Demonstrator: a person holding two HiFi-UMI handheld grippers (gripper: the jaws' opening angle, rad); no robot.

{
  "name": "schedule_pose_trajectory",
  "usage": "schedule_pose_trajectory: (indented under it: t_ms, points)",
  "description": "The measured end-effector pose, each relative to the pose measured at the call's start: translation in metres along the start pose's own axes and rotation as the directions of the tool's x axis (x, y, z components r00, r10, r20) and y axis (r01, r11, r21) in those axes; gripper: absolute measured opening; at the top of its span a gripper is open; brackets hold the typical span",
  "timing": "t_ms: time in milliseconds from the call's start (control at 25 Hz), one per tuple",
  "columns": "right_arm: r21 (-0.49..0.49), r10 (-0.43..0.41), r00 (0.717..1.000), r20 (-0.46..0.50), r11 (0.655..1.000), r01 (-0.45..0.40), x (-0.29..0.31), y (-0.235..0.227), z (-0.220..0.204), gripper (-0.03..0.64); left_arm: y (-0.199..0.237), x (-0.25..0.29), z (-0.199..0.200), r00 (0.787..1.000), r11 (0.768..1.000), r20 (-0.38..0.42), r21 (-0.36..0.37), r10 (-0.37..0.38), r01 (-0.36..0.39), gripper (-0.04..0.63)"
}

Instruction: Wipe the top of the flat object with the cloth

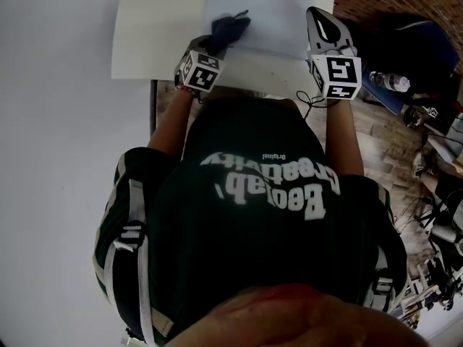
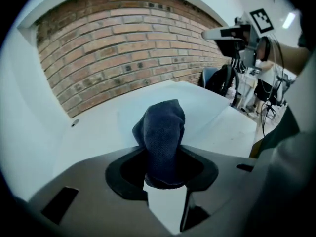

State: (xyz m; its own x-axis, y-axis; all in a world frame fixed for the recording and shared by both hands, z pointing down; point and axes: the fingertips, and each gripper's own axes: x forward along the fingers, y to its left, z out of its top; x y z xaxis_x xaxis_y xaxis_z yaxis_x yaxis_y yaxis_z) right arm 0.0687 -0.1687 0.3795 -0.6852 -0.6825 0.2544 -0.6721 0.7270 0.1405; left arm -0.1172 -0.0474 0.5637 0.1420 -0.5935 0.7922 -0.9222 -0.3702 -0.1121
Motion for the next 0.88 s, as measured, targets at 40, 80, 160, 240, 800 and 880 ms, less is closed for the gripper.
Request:
schedule_pose_trajectory:
  t_ms: [40,80,160,240,800,880]
  points:
    - [-0.001,0.007,1.0,0.0,1.0,-0.007,0.002,0.002,0.0,-0.005,0.011,-0.004,-0.006,0.999,0.999,-0.015,-0.027,0.032,-0.032,0.155]
    - [-0.001,0.013,1.0,-0.001,1.0,-0.013,0.003,0.004,0.0,-0.005,0.021,-0.006,-0.012,0.998,0.997,-0.027,-0.055,0.056,-0.058,0.155]
    - [-0.004,0.022,1.0,-0.006,1.0,-0.022,0.007,0.009,-0.002,-0.005,0.029,-0.007,-0.017,0.997,0.993,-0.035,-0.094,0.071,-0.074,0.155]
    - [-0.007,0.024,1.0,-0.011,1.0,-0.024,0.009,0.01,-0.004,-0.005,0.026,-0.004,-0.013,0.998,0.995,-0.029,-0.078,0.061,-0.063,0.155]
    - [0.009,-0.164,0.984,0.074,0.987,0.163,-0.018,-0.022,0.017,-0.005,0.002,-0.06,0.167,0.899,1.0,0.437,-0.019,0.005,0.004,0.153]
    - [0.031,-0.193,0.976,0.099,0.981,0.191,-0.023,-0.026,0.025,-0.005,0.0,-0.076,0.189,0.869,1.0,0.495,-0.003,0.001,0.001,0.153]
